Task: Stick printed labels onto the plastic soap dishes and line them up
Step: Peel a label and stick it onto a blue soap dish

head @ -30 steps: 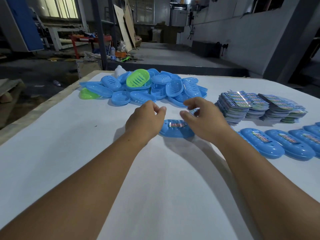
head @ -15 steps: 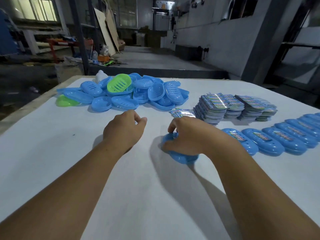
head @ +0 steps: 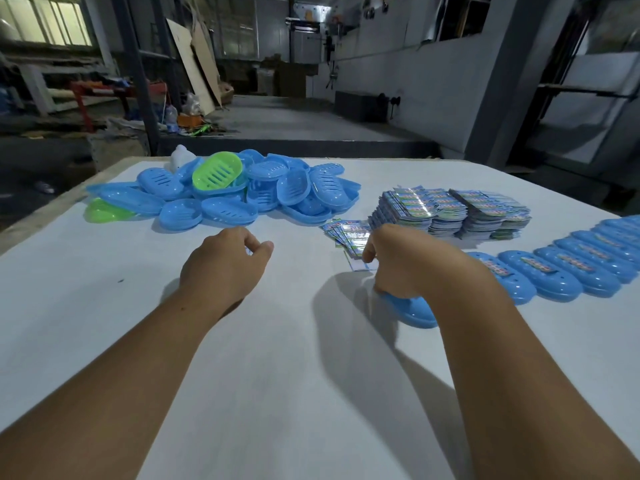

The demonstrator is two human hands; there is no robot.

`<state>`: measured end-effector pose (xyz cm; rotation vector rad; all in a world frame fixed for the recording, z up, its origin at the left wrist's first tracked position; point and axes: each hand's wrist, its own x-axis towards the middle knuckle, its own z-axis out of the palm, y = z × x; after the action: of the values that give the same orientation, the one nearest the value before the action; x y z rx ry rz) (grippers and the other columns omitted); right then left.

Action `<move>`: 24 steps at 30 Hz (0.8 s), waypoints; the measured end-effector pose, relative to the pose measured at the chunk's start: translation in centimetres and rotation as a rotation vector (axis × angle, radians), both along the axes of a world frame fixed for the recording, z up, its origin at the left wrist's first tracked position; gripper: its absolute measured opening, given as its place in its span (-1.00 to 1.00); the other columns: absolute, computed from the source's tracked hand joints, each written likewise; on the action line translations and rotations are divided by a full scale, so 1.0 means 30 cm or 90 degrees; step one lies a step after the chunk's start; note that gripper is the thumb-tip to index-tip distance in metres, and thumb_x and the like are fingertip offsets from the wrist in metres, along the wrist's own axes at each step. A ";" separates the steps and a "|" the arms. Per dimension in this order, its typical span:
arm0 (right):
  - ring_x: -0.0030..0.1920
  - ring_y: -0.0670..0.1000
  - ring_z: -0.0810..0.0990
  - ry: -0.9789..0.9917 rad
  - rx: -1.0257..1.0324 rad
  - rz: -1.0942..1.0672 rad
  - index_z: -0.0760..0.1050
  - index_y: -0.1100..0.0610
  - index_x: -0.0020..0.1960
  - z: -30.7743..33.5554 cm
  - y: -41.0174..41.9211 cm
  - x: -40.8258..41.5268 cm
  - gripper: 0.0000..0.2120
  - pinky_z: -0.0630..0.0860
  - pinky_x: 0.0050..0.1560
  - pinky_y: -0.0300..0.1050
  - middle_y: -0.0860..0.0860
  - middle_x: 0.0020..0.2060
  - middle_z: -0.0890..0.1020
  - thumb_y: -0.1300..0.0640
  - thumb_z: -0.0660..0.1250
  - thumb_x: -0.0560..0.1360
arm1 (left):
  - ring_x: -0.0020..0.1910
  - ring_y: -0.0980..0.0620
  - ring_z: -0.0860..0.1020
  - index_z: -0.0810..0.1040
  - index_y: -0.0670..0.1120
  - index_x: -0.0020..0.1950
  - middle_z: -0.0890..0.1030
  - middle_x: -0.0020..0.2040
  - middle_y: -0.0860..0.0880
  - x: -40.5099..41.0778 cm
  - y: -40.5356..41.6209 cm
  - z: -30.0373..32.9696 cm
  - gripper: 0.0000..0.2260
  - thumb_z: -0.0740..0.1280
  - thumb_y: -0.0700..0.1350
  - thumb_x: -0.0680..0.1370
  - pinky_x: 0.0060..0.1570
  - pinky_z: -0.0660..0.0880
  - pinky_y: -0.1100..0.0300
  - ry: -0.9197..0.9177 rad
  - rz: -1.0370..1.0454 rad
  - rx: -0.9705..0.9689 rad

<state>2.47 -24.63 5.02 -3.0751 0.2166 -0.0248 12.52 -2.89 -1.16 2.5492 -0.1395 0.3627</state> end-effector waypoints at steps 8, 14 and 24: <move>0.14 0.19 0.60 -0.008 0.040 0.008 0.59 0.17 0.24 -0.008 -0.005 0.015 -0.61 0.59 0.05 -0.02 0.15 0.14 0.62 0.32 0.26 0.44 | -0.08 0.00 0.52 0.53 0.09 -0.09 0.60 -0.06 0.09 -0.007 0.002 0.004 -0.79 0.29 0.20 0.53 -0.08 0.40 0.13 0.002 -0.004 0.001; -0.04 -0.10 0.45 -0.151 0.177 0.153 0.60 -0.03 0.12 -0.053 0.106 0.064 -0.74 0.35 -0.11 -0.32 -0.10 0.07 0.61 0.22 0.27 0.52 | -0.08 -0.08 0.58 0.55 0.04 -0.10 0.64 -0.12 0.00 0.003 0.025 0.017 -0.84 0.28 0.09 0.56 -0.13 0.47 0.08 -0.097 0.032 -0.006; -0.21 -0.29 0.41 -0.193 0.211 0.213 0.61 -0.03 0.12 -0.131 0.156 0.118 -0.79 0.28 -0.22 -0.54 -0.18 -0.05 0.58 0.14 0.31 0.54 | 0.35 -0.17 0.39 0.38 -0.06 0.45 0.49 0.38 -0.08 0.159 0.193 0.008 -0.63 0.15 -0.07 0.64 0.26 0.33 -0.08 -0.066 0.133 0.208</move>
<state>6.01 -19.95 1.09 -2.6902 -0.2800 -0.3916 17.30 2.90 -0.93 2.8770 0.0328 0.5948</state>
